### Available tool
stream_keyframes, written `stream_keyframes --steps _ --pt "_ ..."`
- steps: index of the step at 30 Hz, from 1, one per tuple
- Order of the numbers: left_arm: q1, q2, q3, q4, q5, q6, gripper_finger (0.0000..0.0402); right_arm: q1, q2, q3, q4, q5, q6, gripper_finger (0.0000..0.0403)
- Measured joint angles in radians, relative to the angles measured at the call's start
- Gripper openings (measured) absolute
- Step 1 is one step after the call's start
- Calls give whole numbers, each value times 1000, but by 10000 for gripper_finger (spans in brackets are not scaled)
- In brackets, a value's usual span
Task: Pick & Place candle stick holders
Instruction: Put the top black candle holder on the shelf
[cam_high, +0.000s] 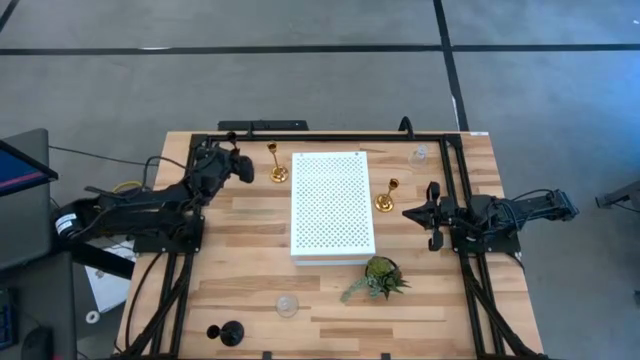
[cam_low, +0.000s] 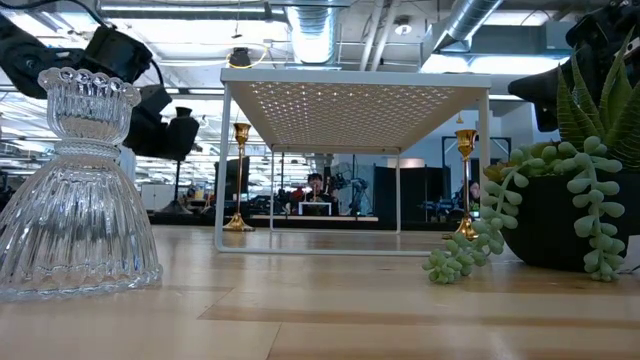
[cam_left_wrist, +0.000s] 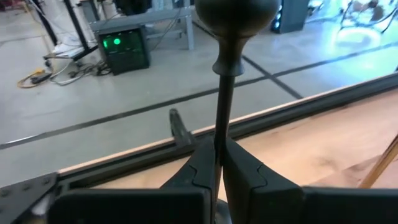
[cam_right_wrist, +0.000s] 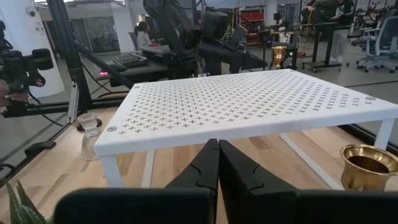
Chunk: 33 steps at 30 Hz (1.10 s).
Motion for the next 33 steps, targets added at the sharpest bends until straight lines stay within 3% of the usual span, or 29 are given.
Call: stream_keyframes --steps 10,19,33 --pt "-103 -42 158 -197 -92 51 11 0 0 0 0 -1 9 1" --pt "-258 -44 331 -296 -394 252 11 0 0 0 0 -1 22 1" --pt "-526 -37 565 -297 -435 417 11 0 0 0 0 -2 24 1"
